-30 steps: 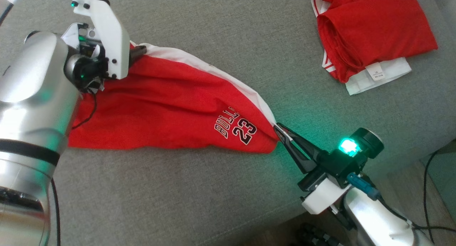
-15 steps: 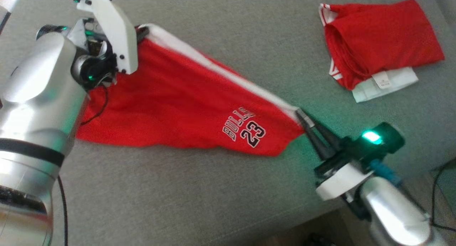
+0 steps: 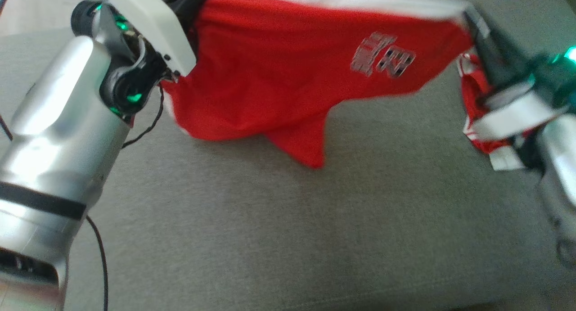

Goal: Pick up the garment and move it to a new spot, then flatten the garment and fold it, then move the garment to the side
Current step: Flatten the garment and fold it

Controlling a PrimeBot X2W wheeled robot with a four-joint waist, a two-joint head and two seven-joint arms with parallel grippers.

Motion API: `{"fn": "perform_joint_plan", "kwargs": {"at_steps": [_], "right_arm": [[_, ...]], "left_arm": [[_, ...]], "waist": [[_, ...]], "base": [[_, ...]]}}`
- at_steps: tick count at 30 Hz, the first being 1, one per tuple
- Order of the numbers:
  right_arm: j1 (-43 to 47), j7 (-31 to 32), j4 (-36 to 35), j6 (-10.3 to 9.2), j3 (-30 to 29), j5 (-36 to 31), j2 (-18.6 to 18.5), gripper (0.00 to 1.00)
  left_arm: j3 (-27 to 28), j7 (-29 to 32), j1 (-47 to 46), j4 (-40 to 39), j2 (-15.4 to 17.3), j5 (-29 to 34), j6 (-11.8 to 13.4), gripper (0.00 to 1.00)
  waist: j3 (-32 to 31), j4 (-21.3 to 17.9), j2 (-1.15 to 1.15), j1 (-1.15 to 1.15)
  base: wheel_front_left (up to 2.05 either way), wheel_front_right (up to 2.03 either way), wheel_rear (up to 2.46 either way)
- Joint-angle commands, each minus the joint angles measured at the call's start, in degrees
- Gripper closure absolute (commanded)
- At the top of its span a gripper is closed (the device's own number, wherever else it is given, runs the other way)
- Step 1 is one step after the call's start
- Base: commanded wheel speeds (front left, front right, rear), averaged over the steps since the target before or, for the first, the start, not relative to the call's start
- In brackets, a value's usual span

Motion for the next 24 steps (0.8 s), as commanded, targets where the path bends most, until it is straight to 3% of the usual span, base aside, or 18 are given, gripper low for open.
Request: {"fn": "perform_joint_plan", "kwargs": {"at_steps": [1,7,12,18,24], "right_arm": [[-2.53,0.31,-1.33,-0.05,0.42,0.28,-1.36,1.00],[-11.14,0.76,1.08,-0.05,1.92,-0.16,-3.45,1.00],[-12.91,1.27,0.79,-0.05,3.40,-0.10,-4.40,1.00],[-8.60,4.46,-4.48,-0.05,3.71,0.86,-6.12,1.00],[-2.59,8.04,-12.57,-0.05,-0.75,0.77,-8.18,1.00]], "left_arm": [[2.43,-1.07,-1.75,-2.13,2.79,-0.32,-0.35,1.00],[3.83,-9.31,1.17,-6.70,4.42,-0.49,-0.35,1.00],[5.12,-13.29,4.89,-11.26,6.01,-0.81,0.05,1.00],[5.20,-12.46,10.84,-19.34,9.29,-1.31,2.88,1.00],[6.07,-10.18,15.09,-29.20,13.70,-1.55,7.05,1.00]], "waist": [[-2.96,2.93,0.00,0.00],[-6.75,5.47,0.00,0.00],[-9.47,5.80,0.00,0.00],[-11.75,5.73,0.00,0.00],[-11.70,5.90,0.00,0.00]], "base": [[0.00,0.00,0.00],[0.00,0.00,0.00],[0.00,0.00,0.00],[0.00,0.00,0.00],[0.00,0.00,0.00]]}}
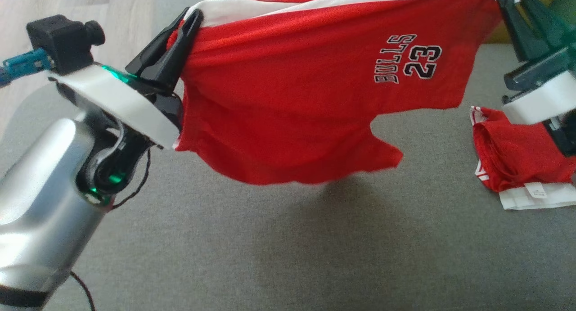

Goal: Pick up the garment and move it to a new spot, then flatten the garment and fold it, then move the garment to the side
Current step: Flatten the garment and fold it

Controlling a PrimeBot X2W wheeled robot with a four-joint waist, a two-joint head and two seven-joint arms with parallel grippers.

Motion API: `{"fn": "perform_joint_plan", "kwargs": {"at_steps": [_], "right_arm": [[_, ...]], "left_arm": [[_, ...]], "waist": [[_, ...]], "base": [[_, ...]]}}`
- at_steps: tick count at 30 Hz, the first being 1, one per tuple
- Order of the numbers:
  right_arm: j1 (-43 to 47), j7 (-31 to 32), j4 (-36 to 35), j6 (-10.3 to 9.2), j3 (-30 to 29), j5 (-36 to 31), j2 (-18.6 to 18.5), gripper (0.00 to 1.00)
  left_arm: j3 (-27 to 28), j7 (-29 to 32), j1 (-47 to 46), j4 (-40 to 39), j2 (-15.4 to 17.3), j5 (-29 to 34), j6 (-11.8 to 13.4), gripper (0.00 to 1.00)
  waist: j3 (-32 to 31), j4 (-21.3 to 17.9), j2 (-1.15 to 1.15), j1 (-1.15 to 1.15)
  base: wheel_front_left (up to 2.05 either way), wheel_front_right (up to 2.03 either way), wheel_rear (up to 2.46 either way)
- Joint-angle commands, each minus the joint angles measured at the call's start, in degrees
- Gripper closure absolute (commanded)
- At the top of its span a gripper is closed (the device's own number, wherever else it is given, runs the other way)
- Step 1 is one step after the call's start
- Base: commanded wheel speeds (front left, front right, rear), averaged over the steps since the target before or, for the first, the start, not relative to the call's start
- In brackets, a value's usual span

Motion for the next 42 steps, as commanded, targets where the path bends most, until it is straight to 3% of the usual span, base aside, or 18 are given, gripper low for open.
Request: {"fn": "perform_joint_plan", "kwargs": {"at_steps": [1,6,12,18,22,26,30,34,42], "right_arm": [[0.23,1.46,-3.80,-0.05,-1.70,-0.15,-1.62,1.00],[-1.09,4.25,-7.90,-0.05,-3.08,-0.35,-2.31,1.00],[-9.33,5.81,-6.17,-0.05,0.53,0.98,-3.15,1.00],[-27.72,3.60,5.14,-0.05,8.08,0.62,-2.85,1.00],[-39.30,-0.67,15.18,-0.05,8.47,-0.33,0.60,1.00],[-45.22,-6.21,24.88,-0.05,6.55,-2.71,5.37,1.00],[-41.76,-8.10,30.00,-0.05,7.34,-3.96,8.74,1.00],[-36.34,-8.27,32.15,-0.05,10.48,-3.56,9.91,1.00],[-27.16,-8.30,31.95,-0.05,22.13,1.05,7.46,1.00]], "left_arm": [[3.60,0.92,-2.80,-3.37,3.75,-0.03,1.29,1.00],[3.30,3.77,-6.05,-5.91,4.57,1.33,2.82,1.00],[2.68,5.84,-14.88,-1.34,2.30,3.47,2.00,1.00],[3.52,2.35,-30.40,11.23,-2.63,8.11,-0.20,1.00],[4.29,-3.90,-39.66,20.60,-5.71,11.90,-1.23,1.00],[5.82,-10.76,-44.68,30.12,-9.33,12.98,-2.93,1.00],[5.28,-12.35,-42.27,34.49,-11.60,14.33,-5.57,1.00],[1.26,-12.44,-36.72,34.22,-11.64,17.08,-6.59,1.00],[-3.11,-12.47,-21.63,22.49,-8.06,21.76,-6.68,1.00]], "waist": [[0.58,-0.02,0.00,0.01],[4.82,-0.24,0.00,0.01],[12.70,-1.00,0.00,0.01],[21.95,-1.88,0.00,0.01],[25.76,-2.24,0.00,0.01],[28.35,-1.82,0.00,0.01],[29.65,-1.11,0.00,0.01],[29.59,-0.41,0.00,0.01],[25.83,0.57,0.00,0.01]], "base": [[0.00,0.00,0.00],[0.00,0.00,0.00],[0.00,0.00,0.00],[0.00,0.00,0.00],[0.00,0.00,0.00],[0.00,0.00,0.00],[0.00,0.00,0.00],[0.00,0.00,0.00],[0.00,0.00,0.00]]}}
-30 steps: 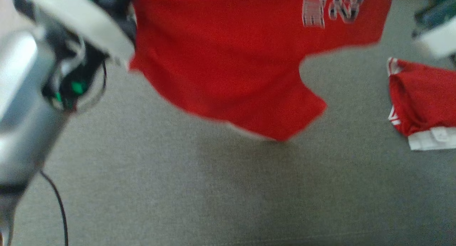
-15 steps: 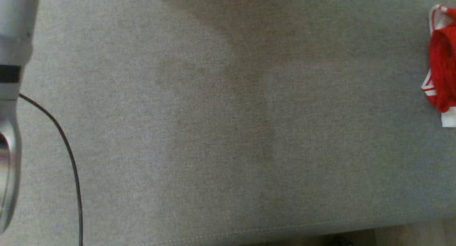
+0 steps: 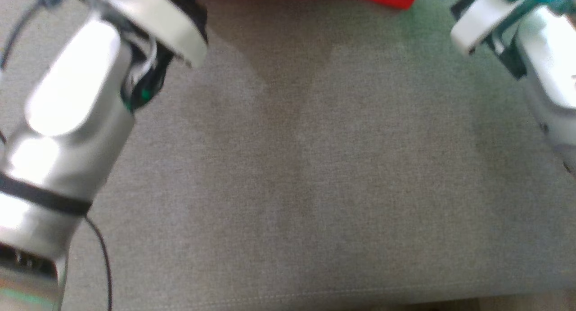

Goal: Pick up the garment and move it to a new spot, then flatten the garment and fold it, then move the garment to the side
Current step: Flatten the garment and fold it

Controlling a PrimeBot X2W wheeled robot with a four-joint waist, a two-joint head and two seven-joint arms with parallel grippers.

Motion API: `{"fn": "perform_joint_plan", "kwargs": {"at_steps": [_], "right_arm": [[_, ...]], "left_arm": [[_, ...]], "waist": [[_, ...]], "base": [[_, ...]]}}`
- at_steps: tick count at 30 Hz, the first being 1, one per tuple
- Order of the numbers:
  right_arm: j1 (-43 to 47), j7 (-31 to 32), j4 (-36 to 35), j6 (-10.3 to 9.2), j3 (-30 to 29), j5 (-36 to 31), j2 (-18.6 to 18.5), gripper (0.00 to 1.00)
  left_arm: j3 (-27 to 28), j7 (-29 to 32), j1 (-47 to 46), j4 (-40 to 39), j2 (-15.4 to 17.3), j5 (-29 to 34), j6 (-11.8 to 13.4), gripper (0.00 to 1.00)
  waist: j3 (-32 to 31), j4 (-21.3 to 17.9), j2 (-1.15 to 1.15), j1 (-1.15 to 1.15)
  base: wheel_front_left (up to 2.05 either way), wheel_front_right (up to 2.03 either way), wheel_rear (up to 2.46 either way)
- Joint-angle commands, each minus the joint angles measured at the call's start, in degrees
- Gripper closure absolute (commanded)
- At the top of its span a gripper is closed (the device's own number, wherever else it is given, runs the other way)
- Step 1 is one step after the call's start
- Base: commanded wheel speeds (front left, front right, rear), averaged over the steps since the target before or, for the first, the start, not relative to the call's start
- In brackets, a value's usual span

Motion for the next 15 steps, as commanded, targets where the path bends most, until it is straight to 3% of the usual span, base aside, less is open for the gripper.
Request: {"fn": "perform_joint_plan", "kwargs": {"at_steps": [1,9,15], "right_arm": [[2.16,-0.34,-1.89,-0.05,2.69,2.13,-2.13,1.00],[7.54,-0.34,-2.03,-0.05,15.13,8.83,-8.21,1.00],[9.41,1.83,-2.17,-0.05,27.96,15.35,-12.66,1.00]], "left_arm": [[1.34,-0.28,2.05,-4.33,3.64,1.30,-0.33,1.00],[-3.58,-0.29,12.77,-7.15,6.07,1.21,-0.33,1.00],[-5.95,-0.29,18.14,-8.08,7.26,1.29,-0.33,1.00]], "waist": [[-2.31,0.47,0.00,0.00],[-7.73,1.37,0.00,0.00],[-11.10,1.61,0.00,0.00]], "base": [[0.00,0.00,0.00],[0.00,0.00,0.00],[0.00,0.00,0.00]]}}
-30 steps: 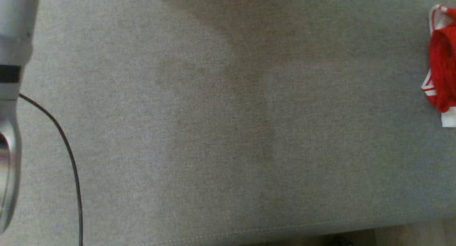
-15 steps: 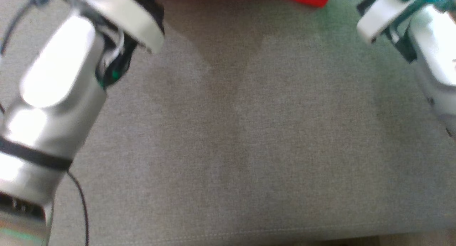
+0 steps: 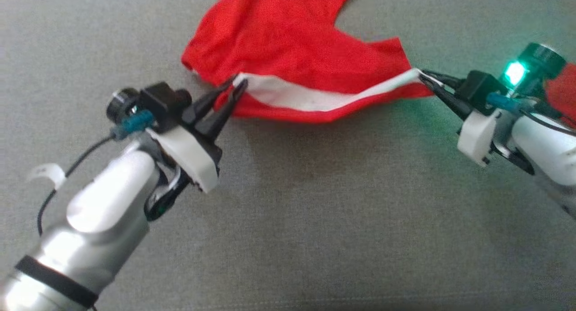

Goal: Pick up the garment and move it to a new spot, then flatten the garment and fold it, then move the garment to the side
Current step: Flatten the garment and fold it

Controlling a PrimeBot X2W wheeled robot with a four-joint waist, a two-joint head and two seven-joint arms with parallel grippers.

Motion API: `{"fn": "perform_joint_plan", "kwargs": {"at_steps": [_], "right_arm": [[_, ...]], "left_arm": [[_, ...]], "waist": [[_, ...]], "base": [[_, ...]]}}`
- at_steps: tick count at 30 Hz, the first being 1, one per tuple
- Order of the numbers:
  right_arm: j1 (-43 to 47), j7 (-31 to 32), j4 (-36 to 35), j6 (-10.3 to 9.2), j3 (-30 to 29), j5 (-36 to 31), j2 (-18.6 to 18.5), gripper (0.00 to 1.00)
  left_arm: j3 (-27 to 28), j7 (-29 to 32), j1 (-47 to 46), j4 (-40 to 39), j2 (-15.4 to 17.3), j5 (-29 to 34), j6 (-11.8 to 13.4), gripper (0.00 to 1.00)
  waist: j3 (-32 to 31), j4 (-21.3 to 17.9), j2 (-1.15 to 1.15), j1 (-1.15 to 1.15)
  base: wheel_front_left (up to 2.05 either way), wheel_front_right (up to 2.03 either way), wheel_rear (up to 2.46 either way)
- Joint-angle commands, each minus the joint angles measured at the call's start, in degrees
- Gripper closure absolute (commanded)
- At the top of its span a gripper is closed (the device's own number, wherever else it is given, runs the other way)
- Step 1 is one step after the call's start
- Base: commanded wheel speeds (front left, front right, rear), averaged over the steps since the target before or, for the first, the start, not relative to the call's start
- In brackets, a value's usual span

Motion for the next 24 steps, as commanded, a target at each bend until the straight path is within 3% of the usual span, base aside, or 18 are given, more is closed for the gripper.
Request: {"fn": "perform_joint_plan", "kwargs": {"at_steps": [1,10,24], "right_arm": [[1.36,0.54,-1.13,-0.05,0.10,1.11,-2.49,1.00],[5.82,4.96,-7.02,-0.05,1.12,4.48,-6.96,1.00],[14.87,9.55,-17.79,-0.05,1.14,9.47,-16.05,1.00]], "left_arm": [[1.83,-0.30,-0.81,-1.73,2.16,0.23,-0.33,1.00],[-0.93,-0.30,4.25,-1.68,2.86,0.05,-0.34,1.00],[-3.69,-0.30,14.51,-7.76,1.73,-0.03,-0.34,1.00]], "waist": [[-1.38,0.22,0.00,0.01],[-5.27,-0.44,0.00,0.01],[-11.02,-1.59,0.00,0.01]], "base": [[0.00,0.00,0.00],[0.00,0.00,0.00],[0.00,0.00,0.00]]}}
